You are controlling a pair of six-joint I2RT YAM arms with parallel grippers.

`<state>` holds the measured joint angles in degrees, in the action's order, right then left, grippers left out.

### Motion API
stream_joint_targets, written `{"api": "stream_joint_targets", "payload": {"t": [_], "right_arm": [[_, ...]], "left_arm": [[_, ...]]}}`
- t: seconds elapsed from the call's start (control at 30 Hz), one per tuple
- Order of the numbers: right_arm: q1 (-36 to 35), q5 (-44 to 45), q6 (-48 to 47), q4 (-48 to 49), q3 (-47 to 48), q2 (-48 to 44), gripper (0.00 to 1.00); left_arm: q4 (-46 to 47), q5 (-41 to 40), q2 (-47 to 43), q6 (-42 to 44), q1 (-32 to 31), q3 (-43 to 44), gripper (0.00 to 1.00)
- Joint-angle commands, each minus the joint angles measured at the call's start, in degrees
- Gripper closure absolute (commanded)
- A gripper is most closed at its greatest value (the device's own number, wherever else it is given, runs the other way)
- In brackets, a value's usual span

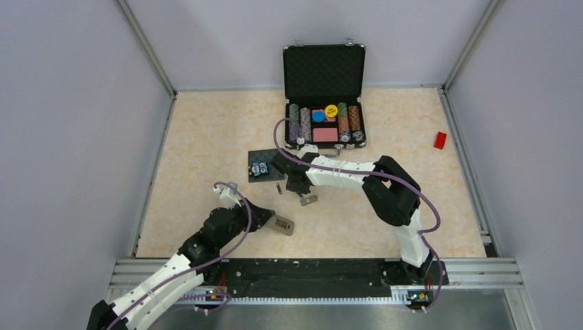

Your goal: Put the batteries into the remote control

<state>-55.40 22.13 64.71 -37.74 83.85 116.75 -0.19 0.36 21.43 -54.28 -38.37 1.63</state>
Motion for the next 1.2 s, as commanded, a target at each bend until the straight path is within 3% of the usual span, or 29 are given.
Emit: {"api": "stream_joint_targets", "payload": {"t": [0.0,0.27,0.37,0.57,0.83,1.17], "right_arm": [[-1.8,4.9,0.8,-5.9,5.6,3.5,0.73],[-3.0,6.4,-1.9,-10.2,8.4,5.8,0.78],[-3.2,6.5,-5.7,-9.8,7.2,4.4,0.73],[-2.5,3.3,-15.3,-1.0,0.0,-2.7,0.50],[1.3,-9.2,-25.0,10.5,-6.7,-6.0,0.47],[2.4,-14.0,-41.2,15.0,-6.7,-10.0,0.46]], "left_arm": [[-2.6,-2.0,-1.0,4.2,-0.2,-4.7,1.00],[-3.3,-1.6,-4.3,4.0,-0.1,-5.6,1.00],[-3.5,-1.8,-4.8,3.8,-0.1,-5.3,1.00],[-4.9,-1.5,-5.1,3.7,-0.1,-4.9,1.00],[-7.9,-1.3,-7.1,3.2,-0.1,-4.3,1.00],[-10.0,-1.7,-8.7,2.4,-0.1,-3.9,1.00]]}}
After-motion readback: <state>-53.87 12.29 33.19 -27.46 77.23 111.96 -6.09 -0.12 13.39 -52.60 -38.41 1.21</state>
